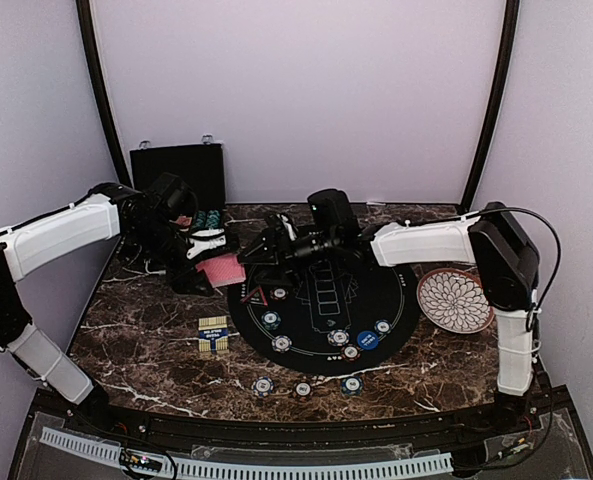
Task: Distribute texas hold em gaming equipment
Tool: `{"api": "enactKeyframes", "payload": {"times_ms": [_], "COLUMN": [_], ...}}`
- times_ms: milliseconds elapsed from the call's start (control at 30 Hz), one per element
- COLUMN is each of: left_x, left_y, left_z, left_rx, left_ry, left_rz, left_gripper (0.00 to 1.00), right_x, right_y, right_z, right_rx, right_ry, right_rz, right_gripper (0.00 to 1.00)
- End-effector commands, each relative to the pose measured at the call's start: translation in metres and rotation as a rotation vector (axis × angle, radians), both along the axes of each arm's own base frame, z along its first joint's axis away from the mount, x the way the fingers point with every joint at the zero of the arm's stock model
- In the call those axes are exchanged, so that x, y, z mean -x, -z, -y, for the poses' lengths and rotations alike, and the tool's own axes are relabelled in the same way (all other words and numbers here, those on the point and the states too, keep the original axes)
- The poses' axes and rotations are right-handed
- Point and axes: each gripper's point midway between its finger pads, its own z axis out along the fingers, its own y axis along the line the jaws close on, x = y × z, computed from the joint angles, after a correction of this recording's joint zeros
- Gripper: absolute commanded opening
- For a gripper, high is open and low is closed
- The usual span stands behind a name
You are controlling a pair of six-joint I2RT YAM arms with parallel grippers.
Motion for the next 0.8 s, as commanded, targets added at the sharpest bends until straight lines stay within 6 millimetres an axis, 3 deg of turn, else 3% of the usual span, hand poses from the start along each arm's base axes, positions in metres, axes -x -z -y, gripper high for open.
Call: {"api": "enactKeyframes", "payload": {"times_ms": [0,767], "left_x": [-0.003,-0.011], "left_y": [-0.014,-0.015], "left_z": [0.006,0.015], "left_rx": [0.027,0.028], "left_ry": [-0.004,-0.008], "left_rz": [0.014,0.018], "left_gripper": [0.0,0.0], "right_x": [-0.001,-0.006], "right_y": [-0.007,-0.001], "right_z": [-0.007,-0.031], "right_rx": [-0.064,-0.181], "right_ry": [-0.023,-0.059], "right_rz": [-0.004,-0.089], "right_gripper": [0.95,0.83]}}
